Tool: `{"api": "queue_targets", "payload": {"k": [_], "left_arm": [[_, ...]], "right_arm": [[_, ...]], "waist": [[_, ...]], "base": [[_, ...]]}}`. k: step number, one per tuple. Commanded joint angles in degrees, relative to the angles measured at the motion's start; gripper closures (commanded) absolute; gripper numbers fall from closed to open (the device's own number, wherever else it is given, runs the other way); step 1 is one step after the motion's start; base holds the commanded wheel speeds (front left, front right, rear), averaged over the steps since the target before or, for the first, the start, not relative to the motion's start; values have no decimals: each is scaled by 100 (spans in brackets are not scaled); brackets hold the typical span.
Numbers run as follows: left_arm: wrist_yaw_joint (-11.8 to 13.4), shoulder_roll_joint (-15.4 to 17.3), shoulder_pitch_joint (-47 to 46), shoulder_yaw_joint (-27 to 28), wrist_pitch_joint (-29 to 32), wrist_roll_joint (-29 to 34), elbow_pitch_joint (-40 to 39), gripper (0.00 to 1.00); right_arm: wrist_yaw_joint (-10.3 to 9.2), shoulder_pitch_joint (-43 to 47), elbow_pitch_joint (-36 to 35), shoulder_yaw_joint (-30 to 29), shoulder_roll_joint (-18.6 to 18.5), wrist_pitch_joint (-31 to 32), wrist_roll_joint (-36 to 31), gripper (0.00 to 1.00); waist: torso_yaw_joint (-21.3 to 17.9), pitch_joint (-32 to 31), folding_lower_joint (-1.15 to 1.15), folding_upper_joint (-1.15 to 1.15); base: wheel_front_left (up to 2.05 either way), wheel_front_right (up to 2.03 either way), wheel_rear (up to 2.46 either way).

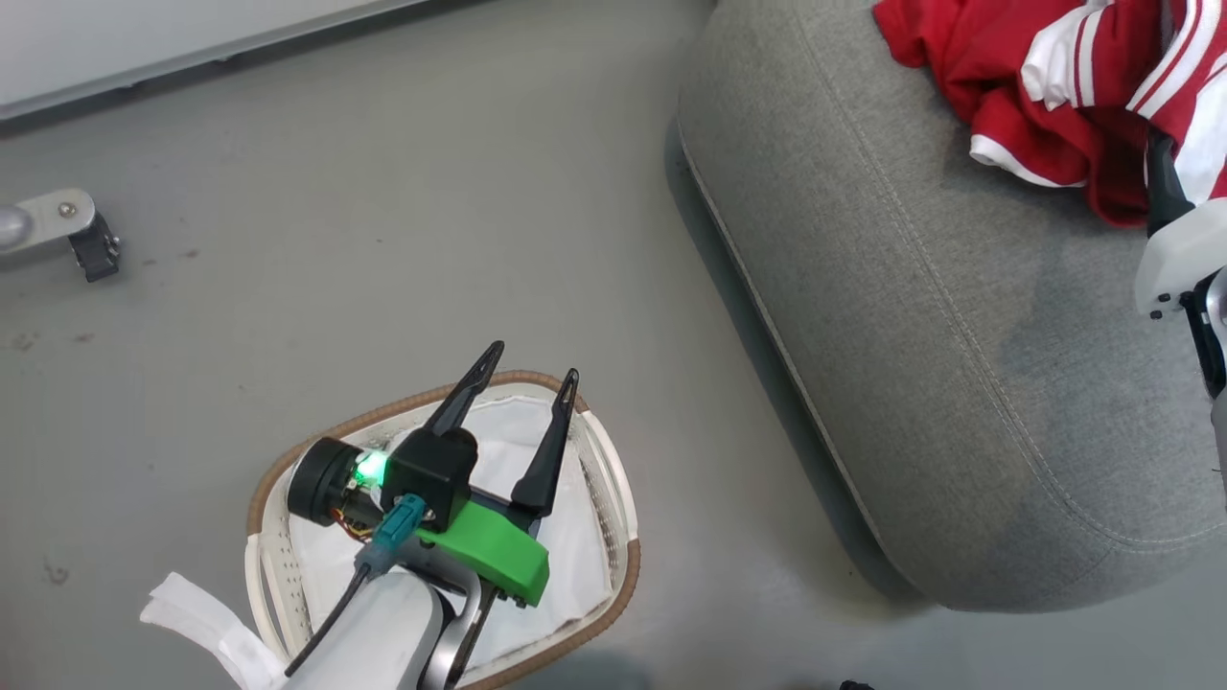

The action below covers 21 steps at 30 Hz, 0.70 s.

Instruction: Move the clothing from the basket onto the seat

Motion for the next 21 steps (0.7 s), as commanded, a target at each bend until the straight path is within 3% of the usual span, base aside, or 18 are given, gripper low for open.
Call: {"api": "queue_targets", "payload": {"k": [1, 11, 21], "left_arm": [[53, -58, 88, 61, -74, -90, 37, 0], [311, -334, 215, 559, -316, -392, 264, 0], [424, -311, 478, 1115, -342, -576, 293, 0]], "right_arm": [[-8, 146, -33, 114, -36, -28, 97, 0], [-8, 10, -176, 690, -306, 19, 530, 0], [-8, 38, -169, 1101, -150, 12, 809, 0]], "waist": [[-3, -293, 0, 0], [499, -1036, 0, 0], [1234, -1452, 0, 0]], "base": [[0, 0, 0], [0, 0, 0], [0, 0, 0]]}}
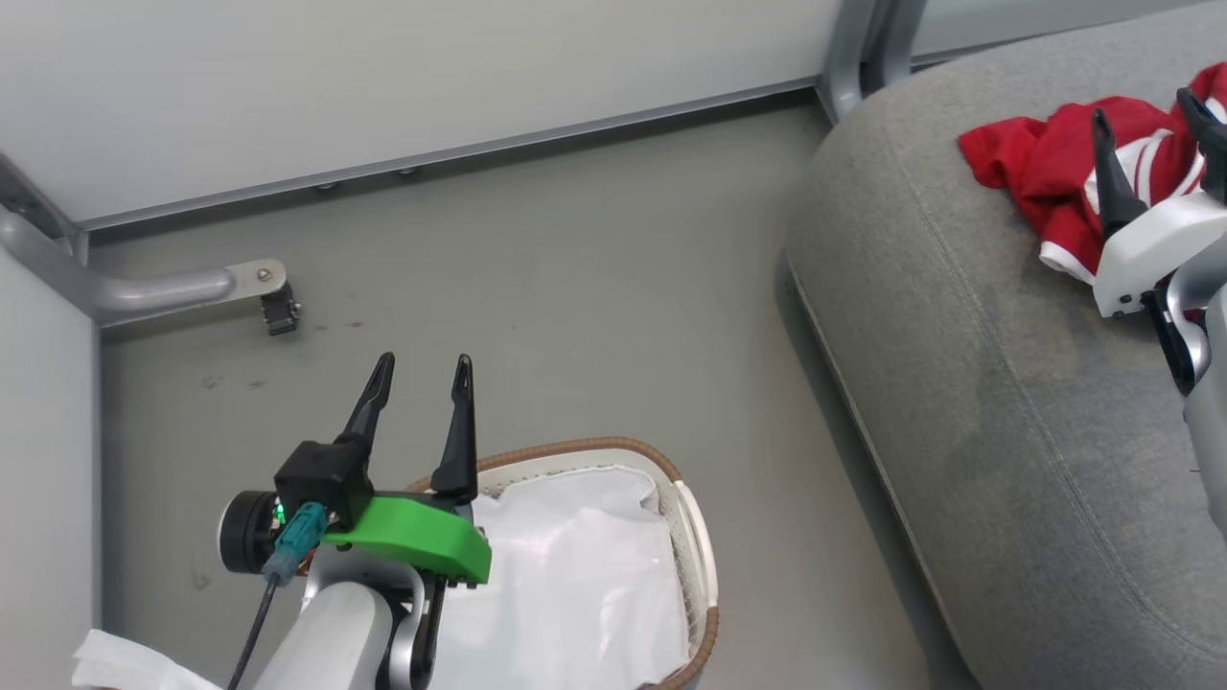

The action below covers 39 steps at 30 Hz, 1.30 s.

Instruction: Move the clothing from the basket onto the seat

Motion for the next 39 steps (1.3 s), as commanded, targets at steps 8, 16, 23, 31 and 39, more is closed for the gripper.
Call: {"api": "queue_targets", "payload": {"k": [8, 16, 23, 31, 39], "left_arm": [[49, 139, 489, 536, -9, -83, -81, 0], [118, 175, 943, 1030, -10, -18, -187, 0], [-10, 63, 1377, 1282, -10, -146, -158, 0], [-75, 37, 1663, 1261, -9, -161, -84, 0], [-93, -20, 1869, 1107, 15, -151, 14, 0]], "right_arm": [[-8, 311, -200, 45, 299, -54, 63, 0], [-8, 887, -892, -114, 852, -61, -14, 0], [-8, 1918, -1793, -345, 1430, -62, -239, 0], [-8, 3175, -2576, -541, 1710, -63, -344, 0], [-8, 3995, -2818, -330, 1717, -63, 294, 0]], "waist": [[799, -522, 0, 0], [1028, -667, 0, 0], [1116, -735, 0, 0], [1115, -859, 0, 0], [1079, -1131, 0, 0]], "base": [[0, 0, 0], [0, 0, 0], [0, 0, 0], [0, 0, 0], [0, 0, 0]]}}
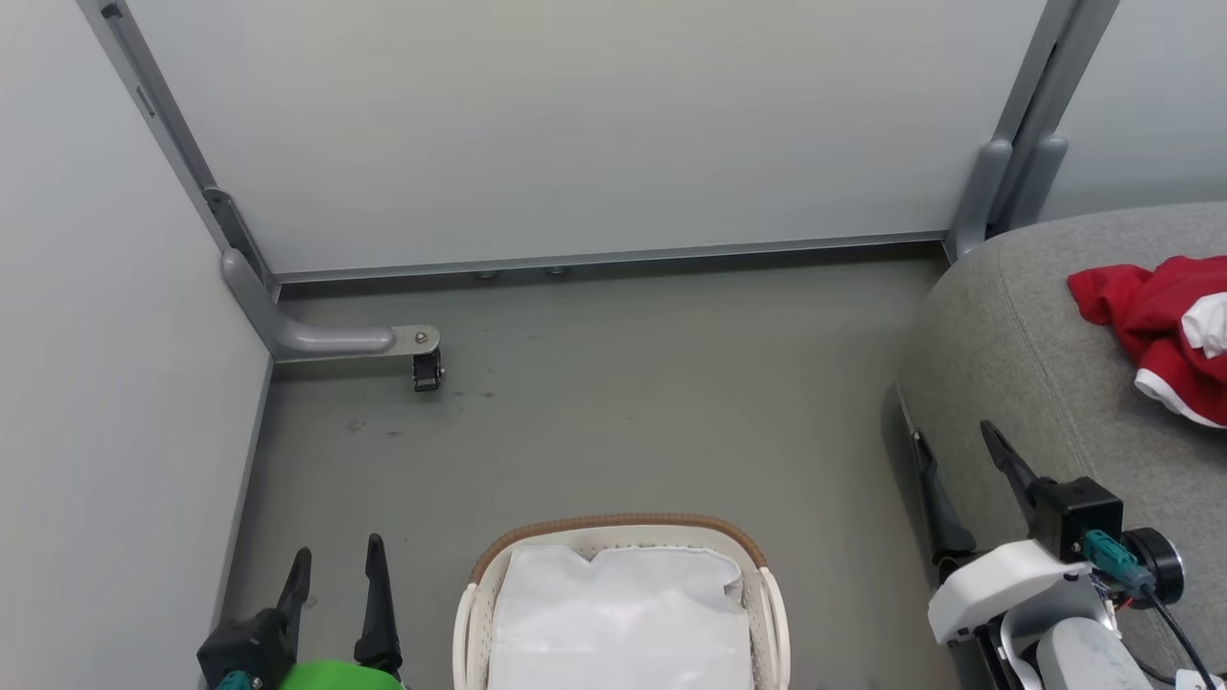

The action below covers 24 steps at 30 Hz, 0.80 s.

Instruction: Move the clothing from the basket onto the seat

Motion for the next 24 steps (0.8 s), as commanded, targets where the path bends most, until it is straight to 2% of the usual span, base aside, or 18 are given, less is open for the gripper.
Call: {"api": "queue_targets", "payload": {"k": [1, 19, 24], "left_arm": [[-4, 21, 101, -21, 27, -3, 35, 0], [52, 62, 157, -61, 22, -74, 98, 0], [-5, 80, 158, -69, 71, -143, 89, 0]], "right_arm": [[-8, 135, -45, 39, -17, -28, 101, 0], [-8, 317, -24, 148, -17, -29, 257, 0], [-8, 278, -17, 168, -17, -30, 234, 0]], "waist": [[-26, -79, 0, 0], [-45, -210, 0, 0], [-54, -208, 0, 0]], "base": [[0, 0, 0], [0, 0, 0], [0, 0, 0]]}}
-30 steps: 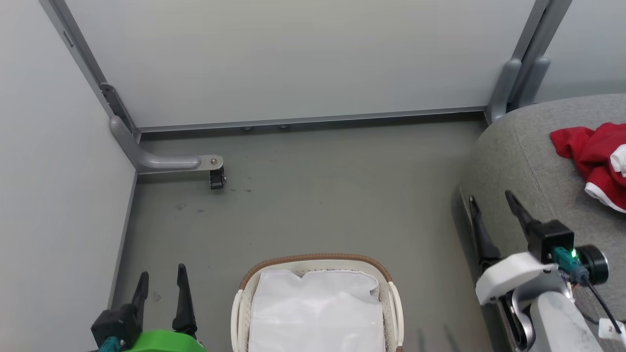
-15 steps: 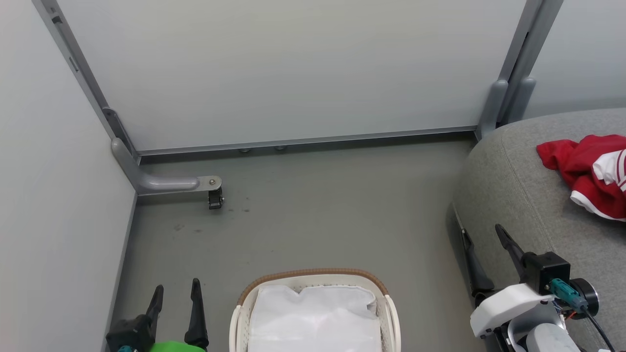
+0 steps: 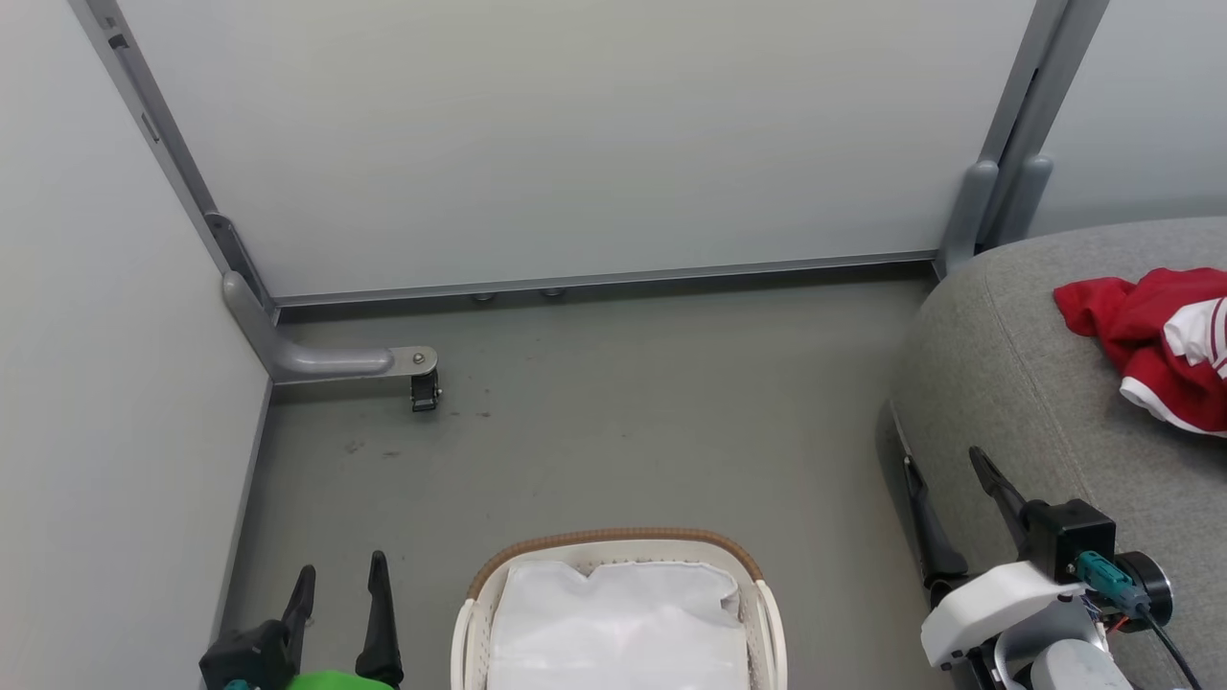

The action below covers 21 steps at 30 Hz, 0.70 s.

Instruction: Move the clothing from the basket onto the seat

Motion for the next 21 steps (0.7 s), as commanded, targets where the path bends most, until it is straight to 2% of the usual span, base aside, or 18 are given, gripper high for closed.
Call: {"api": "queue_targets", "payload": {"k": [1, 4, 5, 8, 21], "left_arm": [[-7, 53, 87, 15, 9, -6, -24, 0], [8, 56, 87, 14, 7, -34, -63, 0], [-5, 15, 3, 1, 27, -24, -18, 100], [-9, -31, 8, -25, 45, -59, 105, 100], [-218, -128, -173, 345, 403, -1176, 45, 100]], "right_arm": [[-8, 11, 11, -2, -19, -28, -30, 0], [-8, -14, 8, -2, -19, -28, -13, 0], [0, -1, 17, -1, 3, 2, 7, 100], [0, 62, 151, -14, 33, 31, 45, 100], [-1, 28, 30, -143, 23, 414, 1526, 100]], "waist": [[-8, 3, 0, 0], [-18, 6, 0, 0], [-17, 6, 0, 0], [-17, 7, 0, 0], [-28, 29, 0, 0]], "base": [[0, 0, 0], [0, 0, 0], [0, 0, 0], [0, 0, 0], [0, 0, 0]]}}
